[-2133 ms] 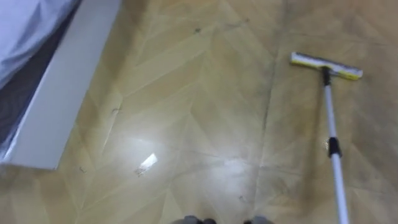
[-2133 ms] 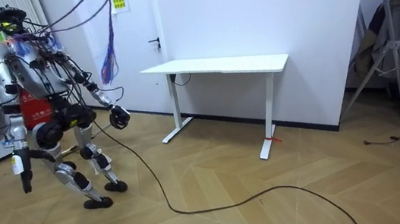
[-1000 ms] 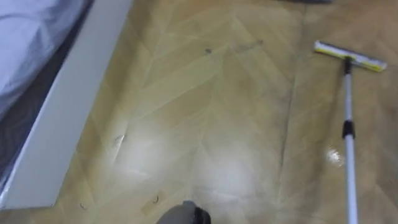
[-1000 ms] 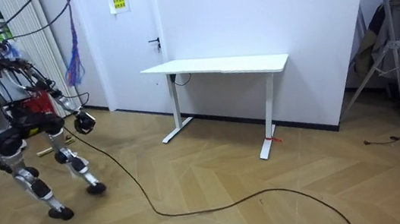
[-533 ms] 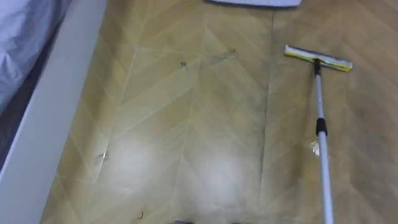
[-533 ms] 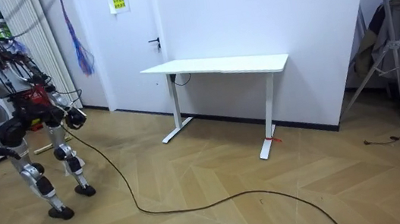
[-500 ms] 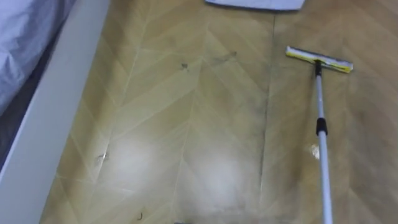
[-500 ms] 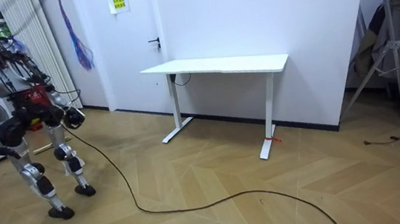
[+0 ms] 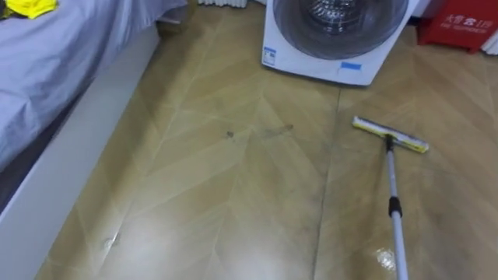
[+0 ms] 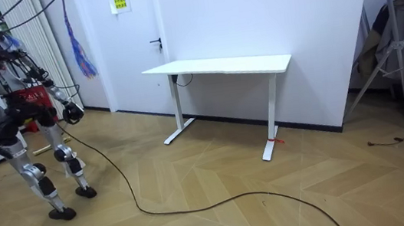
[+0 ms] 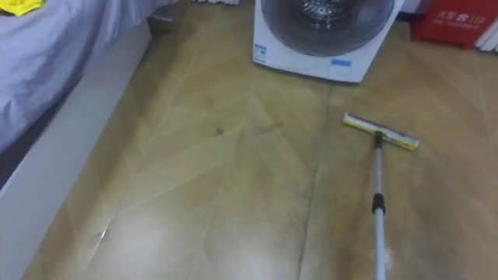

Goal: Mop floor

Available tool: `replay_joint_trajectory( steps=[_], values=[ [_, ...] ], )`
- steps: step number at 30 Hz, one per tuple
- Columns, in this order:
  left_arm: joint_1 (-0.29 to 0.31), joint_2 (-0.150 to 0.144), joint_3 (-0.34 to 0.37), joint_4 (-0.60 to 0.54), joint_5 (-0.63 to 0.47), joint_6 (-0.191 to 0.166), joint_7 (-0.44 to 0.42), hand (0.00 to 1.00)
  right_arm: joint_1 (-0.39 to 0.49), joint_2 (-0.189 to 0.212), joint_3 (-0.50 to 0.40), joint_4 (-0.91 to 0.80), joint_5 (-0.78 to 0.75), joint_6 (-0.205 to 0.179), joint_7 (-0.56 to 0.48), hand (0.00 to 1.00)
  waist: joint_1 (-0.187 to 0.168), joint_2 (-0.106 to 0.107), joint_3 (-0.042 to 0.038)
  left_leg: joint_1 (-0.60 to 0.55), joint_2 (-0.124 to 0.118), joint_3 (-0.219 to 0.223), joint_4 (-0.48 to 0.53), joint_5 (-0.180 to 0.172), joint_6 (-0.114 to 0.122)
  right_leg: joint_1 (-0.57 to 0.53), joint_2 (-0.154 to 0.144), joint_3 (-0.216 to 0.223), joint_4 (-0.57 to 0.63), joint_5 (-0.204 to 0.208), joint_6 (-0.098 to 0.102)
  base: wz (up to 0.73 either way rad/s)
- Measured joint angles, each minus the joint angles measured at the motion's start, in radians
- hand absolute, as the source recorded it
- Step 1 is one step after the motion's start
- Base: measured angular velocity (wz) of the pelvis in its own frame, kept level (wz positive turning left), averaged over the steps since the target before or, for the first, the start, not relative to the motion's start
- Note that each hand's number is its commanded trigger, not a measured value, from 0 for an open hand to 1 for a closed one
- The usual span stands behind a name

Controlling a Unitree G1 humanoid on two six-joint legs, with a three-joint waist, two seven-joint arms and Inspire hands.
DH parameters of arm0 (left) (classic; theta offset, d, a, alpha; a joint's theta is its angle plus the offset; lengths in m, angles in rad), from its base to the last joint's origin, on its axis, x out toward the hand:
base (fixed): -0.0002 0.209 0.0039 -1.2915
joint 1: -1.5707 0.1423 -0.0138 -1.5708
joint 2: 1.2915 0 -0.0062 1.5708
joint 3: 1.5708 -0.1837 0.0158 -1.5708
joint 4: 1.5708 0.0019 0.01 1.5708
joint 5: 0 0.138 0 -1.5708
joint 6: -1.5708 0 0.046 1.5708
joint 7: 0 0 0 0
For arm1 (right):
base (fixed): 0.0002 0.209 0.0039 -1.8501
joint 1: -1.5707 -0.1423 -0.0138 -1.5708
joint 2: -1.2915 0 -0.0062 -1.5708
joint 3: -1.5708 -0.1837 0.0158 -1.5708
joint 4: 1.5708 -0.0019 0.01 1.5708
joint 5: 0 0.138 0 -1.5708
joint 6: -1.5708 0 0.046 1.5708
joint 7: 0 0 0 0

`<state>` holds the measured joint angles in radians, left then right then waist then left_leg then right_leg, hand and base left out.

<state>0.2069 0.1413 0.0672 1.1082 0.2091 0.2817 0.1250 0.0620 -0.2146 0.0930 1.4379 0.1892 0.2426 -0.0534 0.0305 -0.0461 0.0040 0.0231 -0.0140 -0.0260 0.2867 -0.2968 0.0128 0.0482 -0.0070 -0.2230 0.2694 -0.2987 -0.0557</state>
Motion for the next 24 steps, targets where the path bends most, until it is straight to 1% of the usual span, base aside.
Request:
replay_joint_trajectory(
  steps=[1,2,3,7,8,9,10,11,12,13,14,15,17,18,19,20,22,23,24],
  values=[
    [0.007,0.0,0.0,-0.004,0.001,0.004,-0.002,0.0,0.009,0.001,0.0,-0.001,-0.003,0.002,0.0,1.0,-0.003,-0.001,-0.0006,0.015,0.001,-0.001,-0.008,0.0,0.0,0.012,0.001,0.001,-0.002,0.0,0.0,-0.04],
    [0.018,0.0,0.0,-0.024,0.006,0.016,-0.012,0.0,0.03,0.003,0.0,-0.019,-0.011,0.016,0.0,1.0,-0.004,0.001,-0.0058,0.04,0.002,-0.001,-0.023,0.001,0.0,0.031,0.003,0.006,-0.004,0.0,0.0,-0.08],
    [0.021,0.0,0.004,-0.034,0.026,0.02,-0.026,0.0,0.048,0.006,0.0,-0.041,-0.029,0.026,0.001,1.0,-0.004,0.001,-0.0064,0.061,0.002,-0.001,-0.038,0.003,-0.001,0.047,0.004,0.008,-0.009,0.0,0.0,-0.09],
    [0.02,0.004,0.009,-0.039,0.061,0.031,-0.063,0.0,0.052,0.011,0.0,-0.05,-0.076,0.043,0.01,1.0,0.002,-0.002,-0.0047,0.114,0.006,-0.005,-0.08,0.015,0.001,0.066,0.009,0.017,-0.005,0.0,0.0,-0.2],
    [0.019,0.006,0.009,-0.038,0.065,0.042,-0.073,0.0,0.052,0.012,0.001,-0.055,-0.079,0.043,0.01,1.0,0.002,0.0,-0.003,0.136,0.018,-0.022,-0.094,0.02,0.003,0.062,0.012,0.012,0.025,0.0,0.0,-0.29],
    [0.015,0.007,0.007,-0.037,0.068,0.05,-0.078,0.0,0.051,0.015,0.001,-0.054,-0.079,0.042,0.011,1.0,-0.003,0.007,0.0021,0.163,0.032,-0.087,-0.109,0.026,0.006,0.034,0.013,-0.016,0.114,0.0,0.0,-0.31],
    [0.005,0.007,0.006,-0.035,0.069,0.052,-0.08,0.0,0.05,0.018,0.001,-0.055,-0.078,0.04,0.01,1.0,-0.004,0.017,0.0067,0.175,0.048,-0.136,-0.113,0.027,0.007,0.002,0.023,-0.017,0.155,-0.021,0.014,-0.57],
    [0.004,0.015,0.014,-0.031,0.071,0.047,-0.081,0.0,0.039,0.027,0.001,-0.07,-0.086,0.039,0.01,1.0,0.004,0.019,0.0071,0.175,0.062,-0.179,-0.112,0.026,0.005,-0.064,0.037,0.014,0.088,-0.019,-0.006,-0.65],
    [0.004,0.014,0.02,-0.014,0.097,0.049,-0.09,0.0,0.031,0.034,0.003,-0.094,-0.113,0.037,0.01,1.0,-0.013,0.02,0.0083,0.159,0.072,-0.163,-0.093,0.007,-0.038,-0.085,0.033,-0.006,0.056,0.054,-0.024,-0.47],
    [-0.002,0.016,0.02,-0.01,0.114,0.055,-0.096,0.0,0.031,0.038,0.003,-0.106,-0.121,0.038,0.009,1.0,-0.029,0.014,0.0095,0.153,0.071,-0.146,-0.09,0.005,-0.051,-0.076,0.032,-0.019,0.052,0.057,-0.028,0.11],
    [-0.016,0.013,0.009,-0.006,0.13,0.054,-0.103,0.0,0.038,0.038,0.004,-0.108,-0.122,0.04,0.01,1.0,-0.044,0.01,0.0132,0.143,0.07,-0.126,-0.098,0.008,-0.056,-0.059,0.031,-0.025,0.036,0.058,-0.029,0.35],
    [-0.019,0.011,0.006,-0.006,0.132,0.052,-0.111,0.0,0.036,0.039,0.006,-0.099,-0.124,0.046,0.01,1.0,-0.048,0.01,0.0171,0.134,0.069,-0.095,-0.113,0.01,-0.052,-0.045,0.031,-0.025,0.029,0.058,-0.029,0.26],
    [-0.016,0.01,0.007,-0.009,0.13,0.061,-0.114,0.0,0.036,0.042,0.005,-0.081,-0.127,0.051,0.014,1.0,-0.049,0.014,0.0136,0.125,0.068,-0.059,-0.118,0.015,-0.047,-0.027,0.031,-0.023,0.02,0.059,-0.027,0.03],
    [-0.016,0.01,0.008,-0.009,0.128,0.07,-0.114,0.0,0.031,0.044,0.002,-0.075,-0.127,0.058,0.021,1.0,-0.049,0.016,0.0058,0.128,0.058,-0.051,-0.114,0.021,-0.037,-0.025,0.03,-0.022,0.018,0.062,-0.022,0.0],
    [-0.019,0.01,0.008,-0.01,0.128,0.072,-0.114,0.0,0.03,0.045,0.0,-0.074,-0.127,0.058,0.024,1.0,-0.048,0.019,0.0083,0.128,0.054,-0.049,-0.114,0.024,-0.032,-0.023,0.028,-0.021,0.014,0.063,-0.02,0.04],
    [-0.021,0.009,0.008,-0.011,0.128,0.072,-0.115,0.0,0.028,0.045,-0.008,-0.074,-0.127,0.058,0.026,1.0,-0.048,0.019,0.0089,0.13,0.051,-0.048,-0.114,0.025,-0.03,-0.013,0.028,-0.022,-0.002,0.067,-0.014,0.06],
    [-0.02,0.009,0.007,-0.01,0.128,0.075,-0.117,0.0,0.028,0.045,-0.011,-0.075,-0.127,0.059,0.027,1.0,-0.048,0.024,0.0038,0.132,0.047,-0.047,-0.113,0.027,-0.027,-0.003,0.027,-0.022,-0.014,0.071,-0.009,0.04],
    [-0.019,0.009,0.008,-0.009,0.128,0.076,-0.117,0.0,0.028,0.045,-0.013,-0.074,-0.127,0.063,0.029,1.0,-0.048,0.015,0.0076,0.137,0.043,-0.047,-0.111,0.028,-0.025,0.002,0.027,-0.022,-0.014,0.071,-0.009,0.0],
    [-0.017,0.009,0.008,-0.01,0.129,0.077,-0.117,0.0,0.029,0.046,-0.018,-0.074,-0.128,0.067,0.033,1.0,-0.047,0.013,0.0055,0.139,0.041,-0.045,-0.106,0.028,-0.025,0.006,0.026,-0.022,-0.012,0.071,-0.009,0.0]
  ],
)
